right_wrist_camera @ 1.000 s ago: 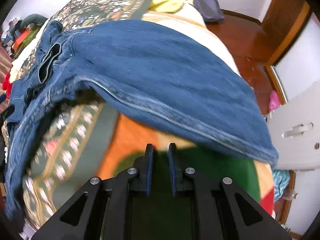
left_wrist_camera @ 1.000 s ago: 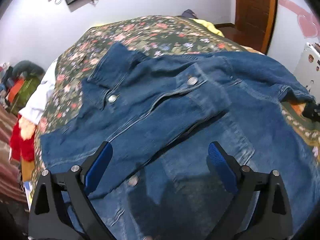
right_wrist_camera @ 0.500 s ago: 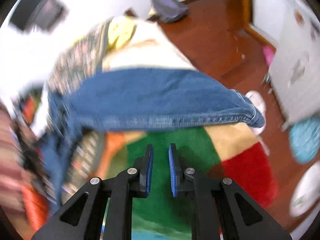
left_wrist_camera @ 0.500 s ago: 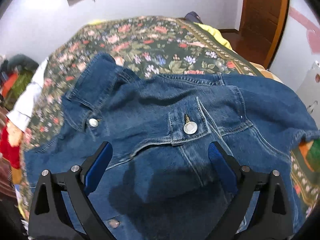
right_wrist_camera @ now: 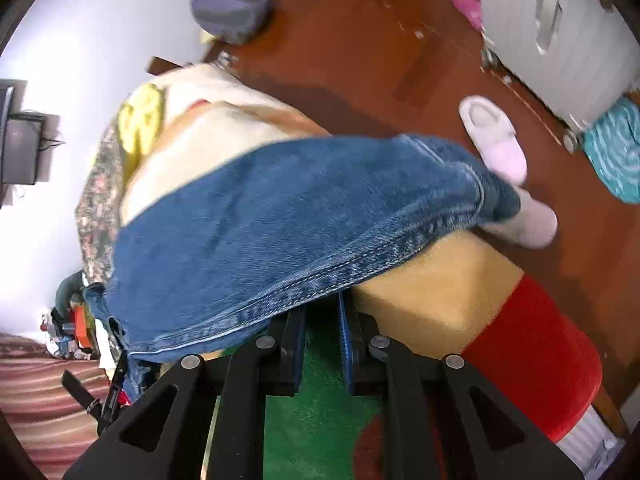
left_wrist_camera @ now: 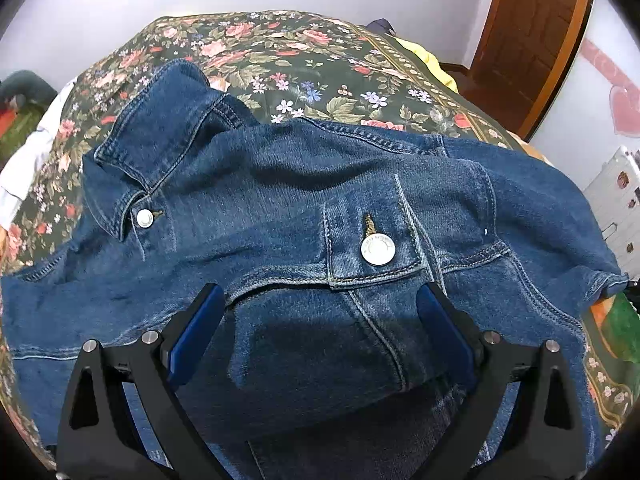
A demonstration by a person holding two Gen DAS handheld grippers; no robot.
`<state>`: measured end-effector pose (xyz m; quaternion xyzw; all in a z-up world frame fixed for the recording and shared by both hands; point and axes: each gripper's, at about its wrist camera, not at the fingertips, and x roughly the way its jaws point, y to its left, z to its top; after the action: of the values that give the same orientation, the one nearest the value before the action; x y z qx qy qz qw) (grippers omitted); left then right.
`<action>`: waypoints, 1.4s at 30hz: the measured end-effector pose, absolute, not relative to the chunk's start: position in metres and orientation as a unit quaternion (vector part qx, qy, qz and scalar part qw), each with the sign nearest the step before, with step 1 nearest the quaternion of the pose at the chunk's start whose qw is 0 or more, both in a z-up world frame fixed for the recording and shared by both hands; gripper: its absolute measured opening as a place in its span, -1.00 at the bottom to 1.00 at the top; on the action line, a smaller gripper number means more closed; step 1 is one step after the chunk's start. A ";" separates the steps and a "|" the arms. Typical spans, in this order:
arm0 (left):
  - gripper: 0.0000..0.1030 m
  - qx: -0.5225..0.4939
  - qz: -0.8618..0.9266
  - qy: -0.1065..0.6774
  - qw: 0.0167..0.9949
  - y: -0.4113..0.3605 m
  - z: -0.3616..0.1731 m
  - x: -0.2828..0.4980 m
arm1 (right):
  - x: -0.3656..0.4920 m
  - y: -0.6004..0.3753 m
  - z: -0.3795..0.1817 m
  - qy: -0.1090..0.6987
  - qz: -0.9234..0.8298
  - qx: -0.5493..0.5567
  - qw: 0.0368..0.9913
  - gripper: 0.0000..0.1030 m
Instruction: Fold large clothes
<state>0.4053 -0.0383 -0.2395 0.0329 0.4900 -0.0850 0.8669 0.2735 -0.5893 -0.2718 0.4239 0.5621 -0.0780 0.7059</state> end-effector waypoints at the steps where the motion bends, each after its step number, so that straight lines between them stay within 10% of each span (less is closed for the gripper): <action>1: 0.90 0.032 -0.085 0.490 0.867 -0.038 -0.239 0.405 | 0.274 -0.590 -0.269 0.558 -0.080 0.419 0.712 -0.80; 22: 0.89 0.130 -0.171 0.441 0.871 -0.129 -0.161 0.377 | 0.343 -0.484 -0.223 0.558 0.092 0.310 0.764 -0.80; 36: 0.88 0.378 -0.281 0.451 0.758 -0.337 -0.244 0.350 | 0.214 -0.558 -0.195 0.523 0.005 0.325 0.788 -0.80; 42: -0.52 0.374 -0.252 0.388 0.804 -0.357 -0.231 0.346 | 0.204 -0.552 -0.208 0.541 -0.014 0.311 0.781 -0.80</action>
<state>0.3459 -0.3566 -0.2310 0.3739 0.3875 -0.2523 0.8040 0.2038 -0.5517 -0.2077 0.3114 0.5405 -0.0137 0.7815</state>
